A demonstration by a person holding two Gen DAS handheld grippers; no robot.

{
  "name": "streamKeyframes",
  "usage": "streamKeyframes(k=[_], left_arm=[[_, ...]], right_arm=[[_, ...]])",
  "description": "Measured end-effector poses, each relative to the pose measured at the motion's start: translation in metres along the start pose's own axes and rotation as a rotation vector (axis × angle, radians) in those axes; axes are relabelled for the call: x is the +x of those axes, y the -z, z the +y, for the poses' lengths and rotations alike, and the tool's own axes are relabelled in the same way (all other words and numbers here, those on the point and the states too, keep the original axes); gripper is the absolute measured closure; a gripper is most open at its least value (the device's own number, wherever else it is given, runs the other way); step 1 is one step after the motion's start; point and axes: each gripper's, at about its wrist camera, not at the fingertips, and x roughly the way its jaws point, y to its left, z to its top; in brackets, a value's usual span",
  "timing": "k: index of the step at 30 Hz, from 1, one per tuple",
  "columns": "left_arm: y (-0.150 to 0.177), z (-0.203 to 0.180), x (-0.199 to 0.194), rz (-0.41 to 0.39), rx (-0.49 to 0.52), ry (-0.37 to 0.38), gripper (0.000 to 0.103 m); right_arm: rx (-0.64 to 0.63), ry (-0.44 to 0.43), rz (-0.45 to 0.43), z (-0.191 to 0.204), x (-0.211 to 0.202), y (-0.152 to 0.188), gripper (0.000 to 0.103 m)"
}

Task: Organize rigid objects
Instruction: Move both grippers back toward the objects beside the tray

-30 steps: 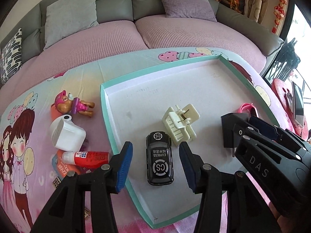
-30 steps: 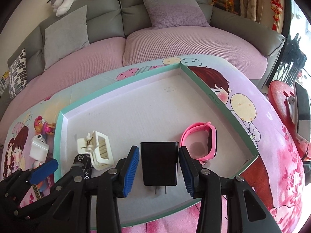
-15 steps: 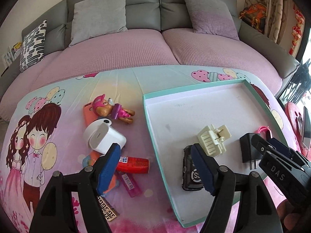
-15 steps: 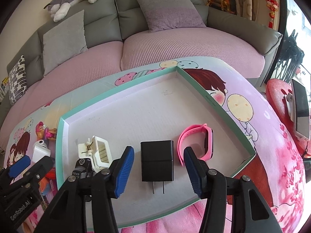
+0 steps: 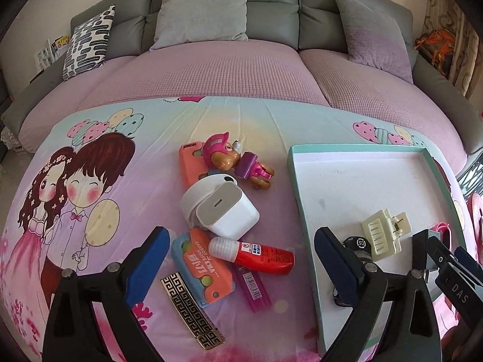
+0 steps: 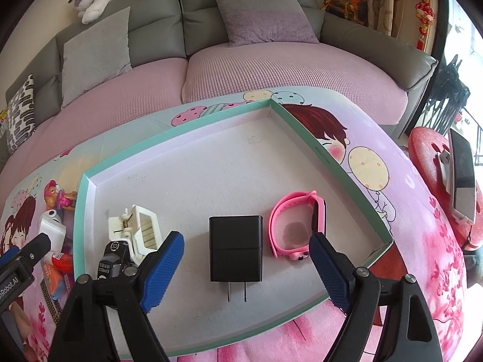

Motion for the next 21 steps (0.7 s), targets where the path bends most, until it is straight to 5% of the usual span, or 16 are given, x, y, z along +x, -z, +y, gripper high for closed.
streamKeyframes(k=[5,21], left_arm=[[0.0,0.004,0.0,-0.017,-0.012,0.007,0.006],[-0.004,0.037,-0.011,-0.077,-0.119,-0.006,0.005]], right_arm=[[-0.017,0.024,-0.005,0.002,0.0,0.001,0.0],[-0.008,0.035,-0.025,0.012,-0.002,0.001,0.0]])
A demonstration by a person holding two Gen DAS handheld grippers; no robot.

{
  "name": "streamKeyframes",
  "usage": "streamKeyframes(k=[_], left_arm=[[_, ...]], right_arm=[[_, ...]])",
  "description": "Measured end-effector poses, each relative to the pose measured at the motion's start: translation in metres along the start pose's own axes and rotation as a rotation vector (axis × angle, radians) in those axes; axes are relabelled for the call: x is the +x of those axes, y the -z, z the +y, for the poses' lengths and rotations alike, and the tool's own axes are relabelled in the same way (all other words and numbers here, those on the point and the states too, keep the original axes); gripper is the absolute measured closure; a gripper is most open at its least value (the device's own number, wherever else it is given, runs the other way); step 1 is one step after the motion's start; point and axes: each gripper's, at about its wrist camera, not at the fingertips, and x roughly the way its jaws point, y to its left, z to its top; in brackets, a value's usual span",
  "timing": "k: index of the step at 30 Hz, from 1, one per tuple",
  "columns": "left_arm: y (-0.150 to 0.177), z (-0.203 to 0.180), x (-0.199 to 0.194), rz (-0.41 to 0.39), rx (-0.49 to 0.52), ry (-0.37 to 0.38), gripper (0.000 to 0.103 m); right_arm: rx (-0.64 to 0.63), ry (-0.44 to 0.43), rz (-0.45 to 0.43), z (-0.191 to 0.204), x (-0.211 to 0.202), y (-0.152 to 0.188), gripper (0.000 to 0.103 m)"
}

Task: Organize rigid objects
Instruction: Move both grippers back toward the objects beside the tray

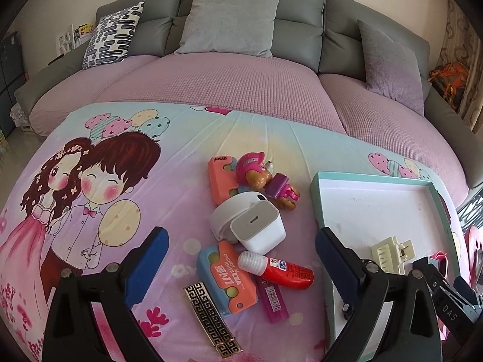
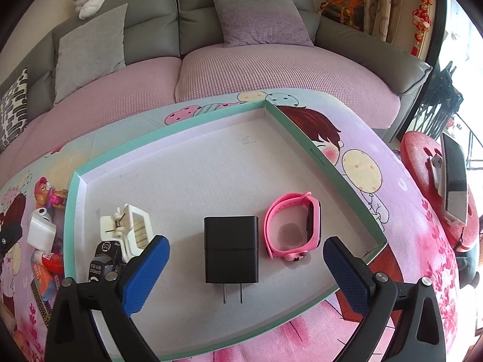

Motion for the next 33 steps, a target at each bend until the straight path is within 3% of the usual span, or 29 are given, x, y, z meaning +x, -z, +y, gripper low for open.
streamKeyframes(k=[7,13,18,24,30,33], left_arm=[[-0.004,0.031,-0.015,-0.047,-0.035,-0.071,0.005],[0.001,0.065,-0.014,-0.023,-0.085,-0.097,0.005],[0.009,0.087,-0.012,0.002,-0.103,-0.135,0.005],[0.022,0.086,-0.002,0.068,-0.041,-0.115,0.005],[0.037,0.065,0.006,0.122,0.002,-0.03,0.005],[0.049,0.045,0.015,0.176,0.079,0.029,0.005]], right_arm=[[-0.093,-0.122,-0.006,0.049,-0.006,0.005,0.0],[-0.14,-0.21,0.011,0.087,-0.005,0.014,0.0],[-0.157,-0.232,0.019,0.105,-0.004,0.02,0.0],[-0.144,-0.265,0.03,0.114,-0.005,0.022,0.0],[-0.135,-0.245,0.02,0.112,-0.006,0.021,0.0],[-0.119,-0.24,0.028,0.109,-0.004,0.021,0.0]])
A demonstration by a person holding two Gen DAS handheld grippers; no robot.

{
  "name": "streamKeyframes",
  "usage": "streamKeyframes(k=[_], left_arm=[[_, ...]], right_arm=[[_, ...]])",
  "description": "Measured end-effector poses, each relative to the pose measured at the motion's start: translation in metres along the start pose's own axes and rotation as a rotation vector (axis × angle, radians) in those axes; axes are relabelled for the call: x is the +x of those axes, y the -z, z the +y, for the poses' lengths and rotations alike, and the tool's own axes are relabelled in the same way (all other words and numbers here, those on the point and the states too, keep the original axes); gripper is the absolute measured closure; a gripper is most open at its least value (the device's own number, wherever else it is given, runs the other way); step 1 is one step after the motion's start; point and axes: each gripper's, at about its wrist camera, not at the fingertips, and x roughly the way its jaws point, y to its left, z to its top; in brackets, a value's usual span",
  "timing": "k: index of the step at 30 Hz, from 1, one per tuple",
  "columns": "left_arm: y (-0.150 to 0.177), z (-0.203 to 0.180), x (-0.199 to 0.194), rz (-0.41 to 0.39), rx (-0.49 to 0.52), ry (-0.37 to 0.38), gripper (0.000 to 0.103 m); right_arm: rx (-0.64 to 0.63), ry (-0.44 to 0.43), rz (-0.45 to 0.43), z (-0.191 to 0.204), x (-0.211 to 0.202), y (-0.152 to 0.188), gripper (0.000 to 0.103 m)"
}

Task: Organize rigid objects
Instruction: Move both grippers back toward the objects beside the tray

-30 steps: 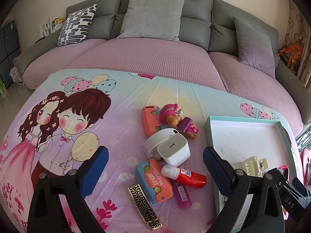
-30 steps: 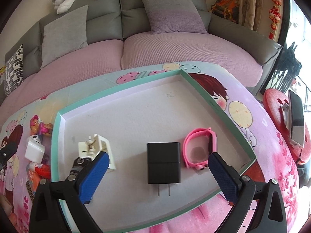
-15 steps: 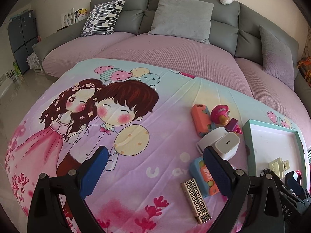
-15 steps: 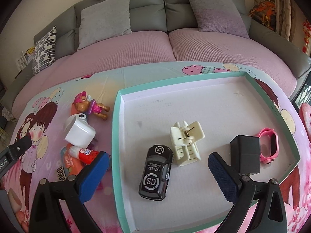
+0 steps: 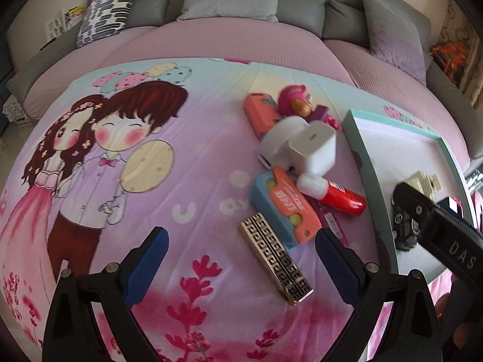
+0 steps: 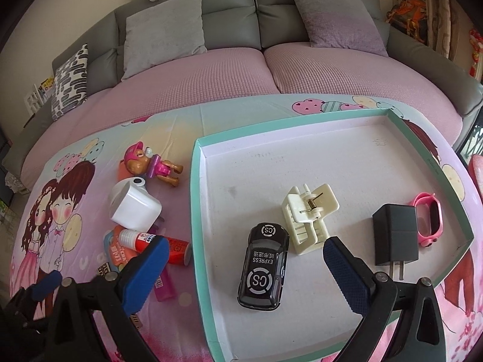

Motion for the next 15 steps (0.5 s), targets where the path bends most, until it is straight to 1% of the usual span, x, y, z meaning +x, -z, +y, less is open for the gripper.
streamKeyframes(k=[2,5,7,11,15], left_arm=[[0.003,-0.01,0.007,0.024,0.046,-0.005,0.005],[0.007,-0.015,0.017,0.055,0.086,-0.055,0.005],[0.009,-0.013,0.023,0.077,0.094,-0.092,0.005],[0.009,0.006,0.021,0.077,0.035,-0.103,0.005],[0.007,0.027,0.019,0.069,-0.027,-0.141,0.005]], right_arm=[[0.002,0.003,0.003,-0.001,0.001,0.0,0.0],[-0.005,0.001,0.006,0.001,0.001,0.0,0.0],[-0.014,-0.003,0.011,0.003,0.002,0.001,0.0],[-0.031,-0.004,0.012,0.007,0.002,0.002,0.0],[-0.054,-0.028,0.014,0.014,0.002,0.004,0.0]])
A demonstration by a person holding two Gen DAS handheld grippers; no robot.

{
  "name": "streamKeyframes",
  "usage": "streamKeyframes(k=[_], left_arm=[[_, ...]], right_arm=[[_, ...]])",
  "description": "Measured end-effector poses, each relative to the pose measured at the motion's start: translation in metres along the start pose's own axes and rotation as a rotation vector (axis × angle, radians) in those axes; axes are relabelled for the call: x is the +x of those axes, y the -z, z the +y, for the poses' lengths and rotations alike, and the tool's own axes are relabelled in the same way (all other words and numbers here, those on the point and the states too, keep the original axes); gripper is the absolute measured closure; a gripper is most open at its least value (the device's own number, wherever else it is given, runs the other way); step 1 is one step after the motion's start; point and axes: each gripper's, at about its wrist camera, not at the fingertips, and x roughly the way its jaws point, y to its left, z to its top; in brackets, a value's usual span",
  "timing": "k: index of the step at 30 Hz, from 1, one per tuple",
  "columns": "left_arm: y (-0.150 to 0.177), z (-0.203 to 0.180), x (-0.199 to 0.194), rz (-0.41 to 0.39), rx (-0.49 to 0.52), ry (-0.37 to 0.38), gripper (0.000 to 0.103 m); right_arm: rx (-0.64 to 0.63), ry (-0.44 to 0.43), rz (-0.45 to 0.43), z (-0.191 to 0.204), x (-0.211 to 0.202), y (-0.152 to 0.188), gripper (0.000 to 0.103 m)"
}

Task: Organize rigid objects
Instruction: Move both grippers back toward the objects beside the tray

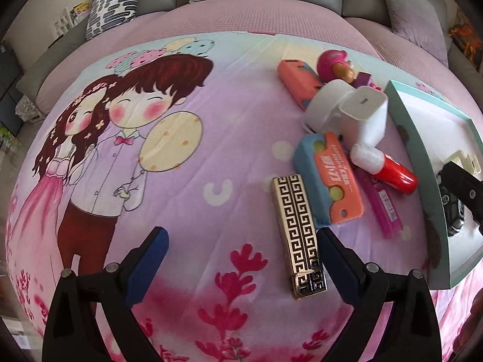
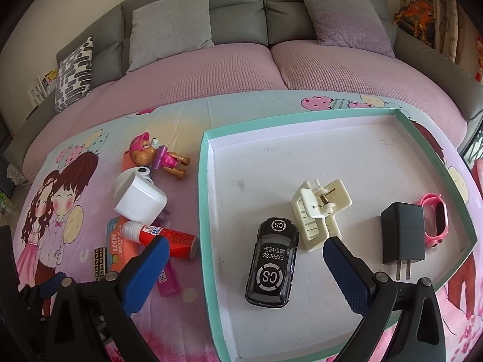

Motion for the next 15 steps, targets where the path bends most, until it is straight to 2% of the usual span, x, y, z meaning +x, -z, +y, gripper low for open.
streamKeyframes(k=[9,15], left_arm=[[-0.003,0.04,0.007,-0.007,-0.157,0.01,0.005],[-0.004,0.049,0.004,-0.024,-0.158,0.005,0.007]], right_arm=[[-0.134,-0.038,-0.022,0.036,-0.002,0.006,0.0],[-0.148,-0.101,-0.03,0.057,0.001,0.013,0.0]])
